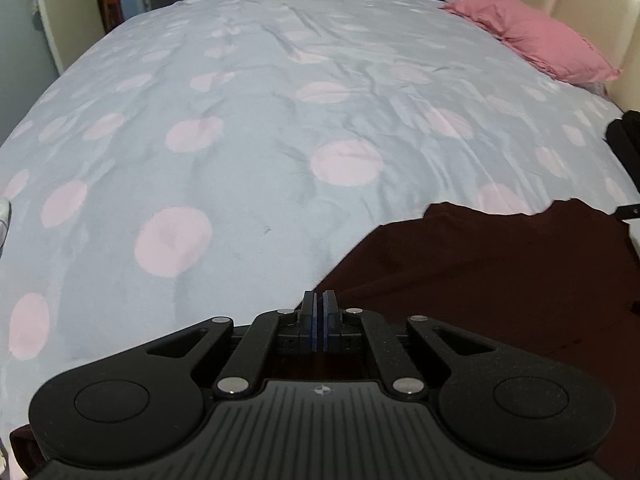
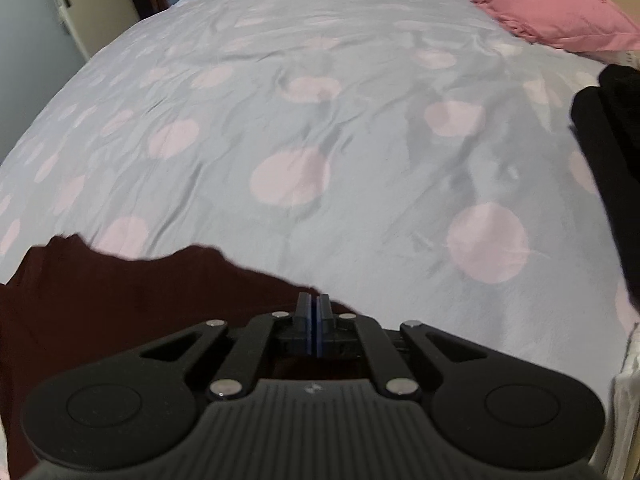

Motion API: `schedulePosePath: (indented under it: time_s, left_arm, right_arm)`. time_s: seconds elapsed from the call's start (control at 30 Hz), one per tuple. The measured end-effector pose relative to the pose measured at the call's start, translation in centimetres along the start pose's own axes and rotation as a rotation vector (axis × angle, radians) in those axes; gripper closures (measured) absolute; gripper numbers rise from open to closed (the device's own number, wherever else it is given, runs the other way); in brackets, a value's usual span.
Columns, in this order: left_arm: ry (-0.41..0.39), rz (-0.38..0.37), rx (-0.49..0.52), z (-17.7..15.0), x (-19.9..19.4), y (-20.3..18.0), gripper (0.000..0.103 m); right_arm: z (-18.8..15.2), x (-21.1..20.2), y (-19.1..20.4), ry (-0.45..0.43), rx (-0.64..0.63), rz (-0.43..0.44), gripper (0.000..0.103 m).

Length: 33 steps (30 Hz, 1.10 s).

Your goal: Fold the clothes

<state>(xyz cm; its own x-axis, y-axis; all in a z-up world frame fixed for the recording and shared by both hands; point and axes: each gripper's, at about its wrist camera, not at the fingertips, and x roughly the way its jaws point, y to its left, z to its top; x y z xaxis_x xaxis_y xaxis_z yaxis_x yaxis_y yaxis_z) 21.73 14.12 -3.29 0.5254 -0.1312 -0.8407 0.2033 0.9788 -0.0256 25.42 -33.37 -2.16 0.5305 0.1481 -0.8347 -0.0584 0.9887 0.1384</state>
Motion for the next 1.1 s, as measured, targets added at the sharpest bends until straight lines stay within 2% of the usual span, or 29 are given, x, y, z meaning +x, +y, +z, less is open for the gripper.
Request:
schedulePosePath:
  time_s: [0.1,0.2,0.23,0.27,0.37,0.5,0.57,0.73,0.9,0.93,0.97,1.1]
  left_arm:
    - [0.037,-0.006,0.013,-0.1,1.1,-0.2,0.102]
    - [0.003,0.007,0.02,-0.4,0.7,-0.3,0.1]
    - [-0.01,0.011,0.019,-0.5,0.4,-0.3,0.1]
    - [-0.017,0.011,0.011,-0.4,0.0,-0.1,0.099]
    - [-0.04,0.017,-0.015,-0.7,-1.5,0.6,0.09]
    - [-0.011,0.018,-0.083,-2.1,-2.4,1.5,0.079]
    - [0.008,0.016,-0.134,-3.3,-2.4,2.0,0.076]
    - [0.065,-0.007,-0.223,-5.3,-1.6,2.5,0.076]
    - [0.074,-0.031,-0.298,-5.9,-1.1,2.9,0.077]
    - [0.075,-0.036,-0.311,-5.9,-1.0,3.0,0.079]
    - [0.071,-0.035,-0.315,-5.8,-1.0,3.0,0.09]
    - [0.022,-0.023,-0.299,-4.9,-2.3,1.9,0.096]
  right_arm:
    - [0.0,0.6,-0.2,0.024,0.014,0.003,0.1]
    - [-0.1,0.9,-0.3,0.037,0.02,0.02,0.095]
    - [-0.2,0.7,-0.3,0.029,0.021,0.016,0.091]
    - [-0.2,0.4,-0.4,0.023,0.021,0.014,0.082]
    - [-0.6,-0.8,-0.8,0.008,0.034,0.023,0.08]
    - [-2.4,-2.5,-0.7,0.01,0.017,0.037,0.075]
    - [-3.8,-3.3,-0.3,0.024,0.006,0.029,0.071]
    - [-7.7,-5.5,1.1,0.069,-0.005,0.05,0.071]
    - [-11.6,-7.5,3.0,0.084,-0.069,0.037,0.071]
    - [-12.4,-7.8,3.3,0.082,-0.093,0.023,0.071]
    - [-13.2,-8.1,3.6,0.085,-0.115,0.011,0.071]
    - [-15.6,-8.5,4.1,0.103,-0.172,-0.008,0.071]
